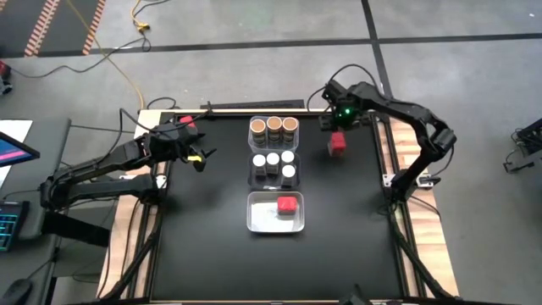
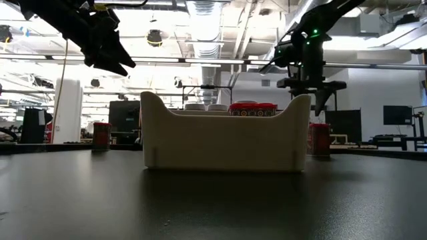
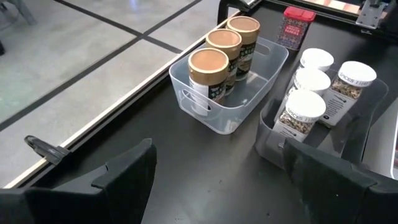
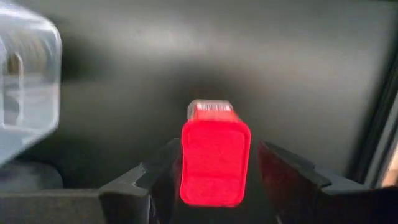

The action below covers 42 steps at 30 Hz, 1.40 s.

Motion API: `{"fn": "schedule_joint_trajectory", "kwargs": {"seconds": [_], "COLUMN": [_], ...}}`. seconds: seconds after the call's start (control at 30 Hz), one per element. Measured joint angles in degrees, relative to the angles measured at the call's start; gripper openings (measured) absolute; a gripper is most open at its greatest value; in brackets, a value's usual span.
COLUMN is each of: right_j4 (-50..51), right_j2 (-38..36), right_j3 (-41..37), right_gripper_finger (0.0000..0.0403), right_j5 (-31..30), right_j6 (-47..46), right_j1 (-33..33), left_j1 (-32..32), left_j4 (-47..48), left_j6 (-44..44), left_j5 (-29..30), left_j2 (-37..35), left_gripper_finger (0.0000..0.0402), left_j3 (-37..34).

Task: Sort spices by type
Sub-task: Put the right red seasoning can into the white bin

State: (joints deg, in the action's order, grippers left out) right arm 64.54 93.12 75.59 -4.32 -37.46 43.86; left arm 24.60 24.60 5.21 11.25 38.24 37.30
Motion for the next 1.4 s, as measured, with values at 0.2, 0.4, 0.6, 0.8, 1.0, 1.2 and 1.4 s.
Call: {"fn": "schedule_joint_trajectory", "kwargs": {"seconds": [0.2, 0.4, 0.6, 0.8, 1.0, 1.2, 1.4], "right_j4": [-1.86, -1.95, -2.02, 0.84, 1.22, -2.35, -8.52], "right_j2": [0.00, 0.02, 0.02, 0.02, 0.02, 0.02, 0.03], "right_j3": [0.02, 0.04, 0.04, 0.04, -0.95, -6.00, -9.70], "right_gripper_finger": [0.0232, 0.0265, 0.0323, 0.0354, 0.0356, 0.0356, 0.0356], "right_j5": [-0.31, -0.42, -4.83, -4.91, -3.05, -1.42, 1.79], "right_j6": [2.13, 1.43, 0.80, -4.46, -4.67, -5.73, -6.05], "right_j1": [-0.42, -0.21, -0.42, -0.42, -0.38, -0.79, -2.73], "left_j1": [0.01, 0.00, 0.02, 0.02, 0.02, 0.02, 0.02], "left_j4": [0.42, 0.44, 0.44, 0.45, 0.44, 0.44, 0.44], "left_j6": [0.04, -0.12, -1.53, -1.66, -2.54, -3.10, -3.10], "left_j5": [-0.07, -0.15, -0.22, -0.20, -0.20, -0.18, -0.17], "left_j2": [0.00, 0.00, 0.00, 0.00, 0.00, 0.00, 0.00], "left_gripper_finger": [0.0332, 0.0332, 0.0332, 0.0332, 0.0332, 0.0332, 0.0332], "left_j3": [0.00, 0.00, 0.00, 0.00, 0.00, 0.00, 0.00]}}
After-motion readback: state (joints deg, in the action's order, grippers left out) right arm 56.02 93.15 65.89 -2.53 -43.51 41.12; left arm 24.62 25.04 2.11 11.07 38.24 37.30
